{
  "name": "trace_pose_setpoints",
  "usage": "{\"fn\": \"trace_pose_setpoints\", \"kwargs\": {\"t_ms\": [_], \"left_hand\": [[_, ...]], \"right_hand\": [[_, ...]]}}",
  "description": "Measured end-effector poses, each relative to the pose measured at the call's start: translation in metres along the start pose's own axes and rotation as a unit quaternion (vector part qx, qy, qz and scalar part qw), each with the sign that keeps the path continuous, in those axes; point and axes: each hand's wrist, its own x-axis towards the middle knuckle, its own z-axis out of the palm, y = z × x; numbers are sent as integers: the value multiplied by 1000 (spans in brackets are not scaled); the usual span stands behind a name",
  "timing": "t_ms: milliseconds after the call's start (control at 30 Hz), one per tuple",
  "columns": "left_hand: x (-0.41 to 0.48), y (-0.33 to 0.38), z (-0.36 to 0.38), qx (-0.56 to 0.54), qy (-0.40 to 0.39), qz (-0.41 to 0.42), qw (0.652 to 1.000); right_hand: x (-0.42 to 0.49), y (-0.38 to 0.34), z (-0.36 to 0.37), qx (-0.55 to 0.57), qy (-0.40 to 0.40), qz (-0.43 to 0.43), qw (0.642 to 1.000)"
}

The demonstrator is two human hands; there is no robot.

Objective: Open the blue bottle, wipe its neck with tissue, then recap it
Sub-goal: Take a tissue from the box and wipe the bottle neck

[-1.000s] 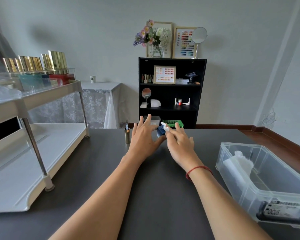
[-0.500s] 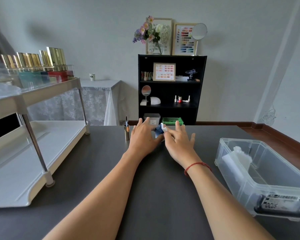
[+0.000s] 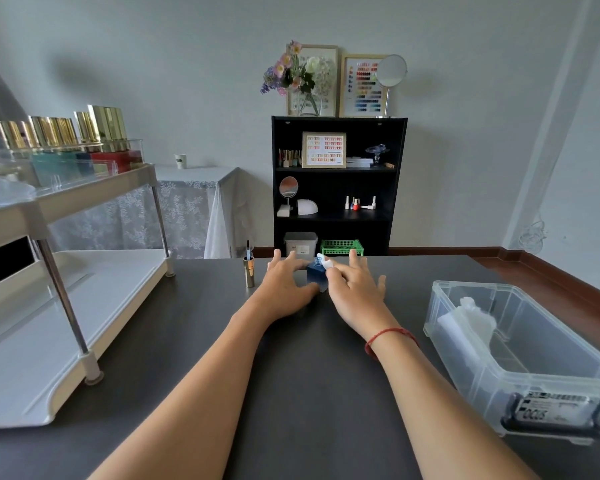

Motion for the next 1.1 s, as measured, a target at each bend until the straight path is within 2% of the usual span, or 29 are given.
{"fn": "trace_pose_setpoints", "kwargs": {"t_ms": [133, 333, 500, 667, 833, 967, 1100], "left_hand": [[-1, 1, -3, -17, 2, -9, 1000], [1, 3, 0, 44, -20, 25, 999], [2, 4, 2, 78, 62, 43, 994], [3, 11, 1, 48, 132, 72, 987], [2, 14, 5, 55, 124, 88, 987], [2, 13, 4, 32, 154, 77, 985], [0, 13, 5, 44, 136, 85, 986]], "right_hand": [[0, 0, -1, 10, 7, 4, 1000], [-1, -1, -2, 14, 3, 9, 1000], [-2, -2, -1, 17, 31, -7, 999], [-4, -3, 0, 28, 81, -67, 994], [-2, -2, -1, 40, 95, -61, 993], [-4, -3, 0, 41, 95, -71, 992], [-4, -3, 0, 49, 96, -60, 992]]}}
